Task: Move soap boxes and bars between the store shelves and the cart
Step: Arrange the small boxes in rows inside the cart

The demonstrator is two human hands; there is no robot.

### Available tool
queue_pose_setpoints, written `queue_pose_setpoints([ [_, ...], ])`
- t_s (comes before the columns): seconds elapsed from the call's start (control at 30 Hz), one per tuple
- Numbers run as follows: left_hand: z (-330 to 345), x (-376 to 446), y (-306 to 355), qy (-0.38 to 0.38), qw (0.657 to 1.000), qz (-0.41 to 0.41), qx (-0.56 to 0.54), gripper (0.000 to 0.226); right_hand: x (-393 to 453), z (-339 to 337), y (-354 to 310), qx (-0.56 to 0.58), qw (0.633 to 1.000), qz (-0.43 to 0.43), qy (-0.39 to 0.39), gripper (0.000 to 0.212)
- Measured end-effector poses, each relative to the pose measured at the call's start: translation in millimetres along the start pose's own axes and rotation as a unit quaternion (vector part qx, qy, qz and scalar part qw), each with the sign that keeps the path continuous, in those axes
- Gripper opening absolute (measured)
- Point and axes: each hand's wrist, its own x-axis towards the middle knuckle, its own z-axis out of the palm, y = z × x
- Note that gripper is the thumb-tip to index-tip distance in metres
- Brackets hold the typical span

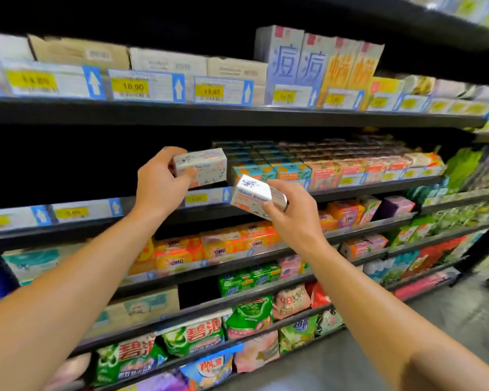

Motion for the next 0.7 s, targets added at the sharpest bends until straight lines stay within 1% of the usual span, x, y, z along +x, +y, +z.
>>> queue_pose_setpoints([
  [0.1, 9.5, 13.5, -7.5, -0.011, 0.999, -0.007, 0.046, 0.037, 10.3, 9.2, 3.2, 0.016, 1.0, -0.009, 0.001, 0.04],
  [0.27, 16.5, 33.4, -15.6, -0.098, 0.983, -0.028, 0.153, 0.045, 20.9, 16.9, 12.9, 0.029, 0.999, -0.024, -0.022, 0.041],
  [0.37, 18.2, 37.5, -14.7, -0.129, 0.973, -0.029, 0.192, 0.045, 23.3, 17.7, 20.7, 0.042, 0.998, -0.038, -0.027, 0.042],
  [0.43, 18.8, 36.0, -15.2, -0.12, 0.967, -0.025, 0.222, 0.044, 23.7, 19.1, 23.8, 0.052, 0.997, -0.049, -0.035, 0.042],
  [0.57, 24.2, 31.6, -11.3, -0.083, 0.967, -0.014, 0.242, 0.038, 26.8, 21.5, 27.7, 0.062, 0.994, -0.073, -0.054, 0.042],
  [0.7, 31.2, 36.9, -5.7, -0.062, 0.954, -0.009, 0.294, 0.035, 32.1, 21.1, 32.8, 0.068, 0.992, -0.081, -0.069, 0.041],
])
